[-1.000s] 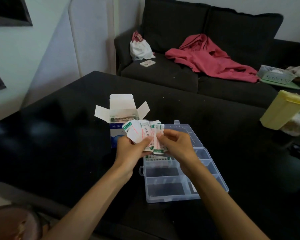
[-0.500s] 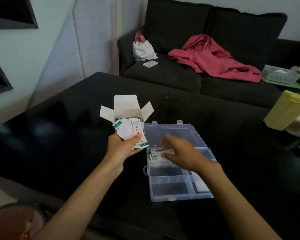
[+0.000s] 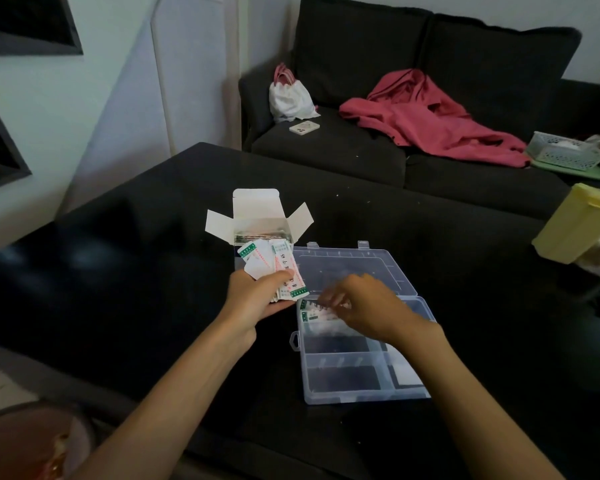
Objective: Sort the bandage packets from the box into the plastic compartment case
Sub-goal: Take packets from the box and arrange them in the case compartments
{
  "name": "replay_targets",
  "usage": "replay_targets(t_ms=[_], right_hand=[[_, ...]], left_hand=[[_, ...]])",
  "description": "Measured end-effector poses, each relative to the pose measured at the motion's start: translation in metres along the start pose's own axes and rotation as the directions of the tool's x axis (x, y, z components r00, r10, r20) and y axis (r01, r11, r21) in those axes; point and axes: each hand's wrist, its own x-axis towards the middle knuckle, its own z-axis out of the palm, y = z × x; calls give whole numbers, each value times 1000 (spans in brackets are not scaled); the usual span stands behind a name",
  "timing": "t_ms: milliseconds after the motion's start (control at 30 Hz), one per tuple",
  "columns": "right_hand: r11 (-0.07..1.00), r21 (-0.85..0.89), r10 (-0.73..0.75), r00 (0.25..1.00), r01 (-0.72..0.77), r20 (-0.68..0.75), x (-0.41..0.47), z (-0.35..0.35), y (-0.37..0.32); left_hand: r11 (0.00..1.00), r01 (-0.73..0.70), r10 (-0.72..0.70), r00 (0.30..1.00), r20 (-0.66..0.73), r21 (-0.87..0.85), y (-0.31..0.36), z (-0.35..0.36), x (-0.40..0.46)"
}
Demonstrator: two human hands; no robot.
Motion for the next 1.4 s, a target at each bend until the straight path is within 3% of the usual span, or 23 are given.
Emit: replay_targets(t_ms=[100,233,300,367,433,467,533,733,833,900,967,1067,1200,1400], right_hand=[[1000,-21,-8,995,6,-103,-1,-2,2],[991,-131,-22,995,9,-99,-2,-1,6],[1000,-2,9,981,-10,-196,-2,-3,5],[945,324,158,937,-51,-313,-2,-10,-2],[713,693,309,933,-100,-184,-3,-17,-13],[598,789,325,942,-140,-80,-5,-18,-18],[542,821,310,951,-181,5,-6,-14,-23],[495,856,440,893,-150,-98,-5,-10,-19],[560,819,403,905,-126,-136,-6,-22,-11],[778,618,270,948,-111,-170,-11,-34,-2],[928,365,111,992,-80,-63,-14,-39,6],[966,255,28,997,-46,77,-15,-25,7],[971,240,-19,999,11,34,-8,-9,4],[1000,13,-25,996,26,-90,-3,0,3]], left_hand=[[1000,13,-13,1000,21,-25,2,0,-1],[994,63,-56,996,70,-90,3,-1,-1],[996,57,-52,996,75,-65,2,-1,-1],[999,32,-29,997,69,-42,0,1,-1],[1000,4,-3,998,58,-24,-4,5,-3],[1000,-5,5,998,57,-10,-6,8,-4],[999,-16,13,997,76,33,-10,13,-7],[998,12,-20,991,132,59,-9,19,-5],[998,3,-11,993,114,69,-8,15,-4],[998,-14,10,997,83,59,-5,9,-1],[999,-17,16,999,45,28,-1,2,3],[1000,-12,13,999,36,-8,2,-3,5],[1000,1,-1,998,69,-2,2,-3,3],[1000,23,-23,996,90,-5,1,-3,4]])
